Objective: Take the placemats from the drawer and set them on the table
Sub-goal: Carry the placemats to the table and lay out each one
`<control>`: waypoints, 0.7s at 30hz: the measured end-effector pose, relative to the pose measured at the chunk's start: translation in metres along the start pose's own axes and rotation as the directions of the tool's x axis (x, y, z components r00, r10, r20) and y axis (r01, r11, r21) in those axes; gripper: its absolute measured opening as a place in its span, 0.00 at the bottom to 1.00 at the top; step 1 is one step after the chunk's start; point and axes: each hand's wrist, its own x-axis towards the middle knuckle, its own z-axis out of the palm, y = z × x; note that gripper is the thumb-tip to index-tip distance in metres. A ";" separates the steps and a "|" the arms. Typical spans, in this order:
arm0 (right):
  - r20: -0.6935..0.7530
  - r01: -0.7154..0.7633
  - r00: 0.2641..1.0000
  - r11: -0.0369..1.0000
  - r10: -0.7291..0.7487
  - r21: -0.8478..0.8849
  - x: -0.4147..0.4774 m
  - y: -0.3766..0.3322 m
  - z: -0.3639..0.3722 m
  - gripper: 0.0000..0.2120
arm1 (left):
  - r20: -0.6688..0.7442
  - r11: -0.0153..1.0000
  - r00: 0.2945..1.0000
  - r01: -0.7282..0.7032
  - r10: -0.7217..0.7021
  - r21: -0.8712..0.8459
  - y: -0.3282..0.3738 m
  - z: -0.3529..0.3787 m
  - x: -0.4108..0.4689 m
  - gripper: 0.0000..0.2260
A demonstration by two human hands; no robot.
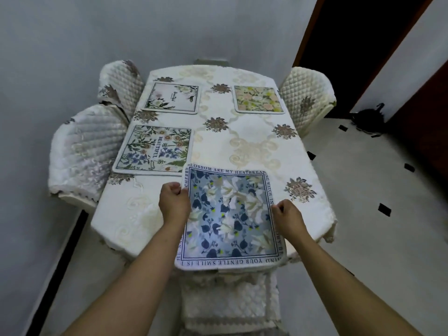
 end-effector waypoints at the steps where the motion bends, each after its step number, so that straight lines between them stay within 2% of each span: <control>1: 0.014 0.013 1.000 1.000 -0.013 -0.006 0.009 0.001 0.005 0.13 | -0.015 1.000 1.000 -0.008 0.008 0.004 -0.001 0.006 0.005 0.08; 7: 0.087 0.049 0.995 0.998 -0.046 -0.028 0.050 0.020 0.027 0.13 | -0.061 0.999 0.998 0.010 -0.007 0.052 -0.025 0.037 0.026 0.06; 12: 0.119 0.050 0.992 0.998 -0.045 -0.044 0.065 0.053 0.049 0.10 | -0.028 0.989 0.999 0.022 -0.018 0.148 -0.058 0.048 0.032 0.09; 18: 0.014 0.079 0.997 0.997 -0.079 -0.021 0.059 0.064 0.065 0.06 | 0.130 0.970 0.991 -0.053 0.023 0.235 -0.078 0.039 0.024 0.15; 21: -0.015 0.102 0.995 0.994 -0.103 -0.033 0.057 0.064 0.069 0.05 | 0.148 0.968 0.988 -0.077 0.042 0.240 -0.085 0.037 0.017 0.17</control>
